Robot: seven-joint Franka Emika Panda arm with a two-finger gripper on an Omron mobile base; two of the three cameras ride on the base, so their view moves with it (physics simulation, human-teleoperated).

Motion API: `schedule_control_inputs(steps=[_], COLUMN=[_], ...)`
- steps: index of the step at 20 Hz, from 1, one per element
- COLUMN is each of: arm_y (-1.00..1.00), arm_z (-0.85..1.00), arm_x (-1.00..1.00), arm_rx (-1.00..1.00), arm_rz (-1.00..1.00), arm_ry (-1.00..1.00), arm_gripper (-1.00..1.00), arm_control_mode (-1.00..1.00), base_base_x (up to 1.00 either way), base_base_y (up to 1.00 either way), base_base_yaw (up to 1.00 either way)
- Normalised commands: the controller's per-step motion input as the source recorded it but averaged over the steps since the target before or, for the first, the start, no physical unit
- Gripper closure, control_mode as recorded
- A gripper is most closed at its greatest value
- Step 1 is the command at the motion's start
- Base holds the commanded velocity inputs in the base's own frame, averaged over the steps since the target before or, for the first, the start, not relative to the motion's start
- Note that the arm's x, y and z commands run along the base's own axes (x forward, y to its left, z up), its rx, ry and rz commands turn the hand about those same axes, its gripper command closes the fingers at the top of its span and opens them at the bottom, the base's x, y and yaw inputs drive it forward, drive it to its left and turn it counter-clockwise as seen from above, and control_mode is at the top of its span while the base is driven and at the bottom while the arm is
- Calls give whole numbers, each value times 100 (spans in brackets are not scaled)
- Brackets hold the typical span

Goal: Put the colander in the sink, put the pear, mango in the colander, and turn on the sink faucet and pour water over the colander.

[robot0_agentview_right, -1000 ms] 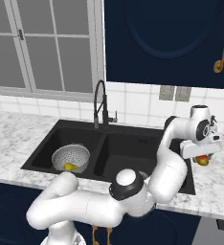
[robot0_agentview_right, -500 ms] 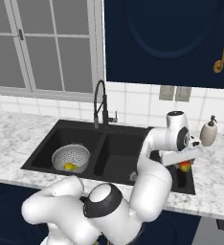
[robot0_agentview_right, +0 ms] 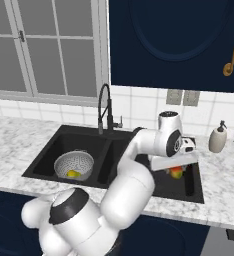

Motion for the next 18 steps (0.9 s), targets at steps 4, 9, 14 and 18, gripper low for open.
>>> schedule_control_inputs(steps=[4, 9, 14, 18], arm_y=[92, 96, 99, 100], arm_z=[11, 9, 10, 12], arm_x=[-23, -9, 0, 5], arm_rx=[-2, 0, 0, 0], arm_rz=[-5, -16, -23, -19], arm_ry=[-20, -13, -8, 0], arm_gripper=[100, 100, 100, 100], arm_control_mode=[-100, -100, -100, -100], base_base_x=[0, 0, 0, 0], base_base_y=[0, 0, 0, 0], base_base_yaw=[0, 0, 0, 0])
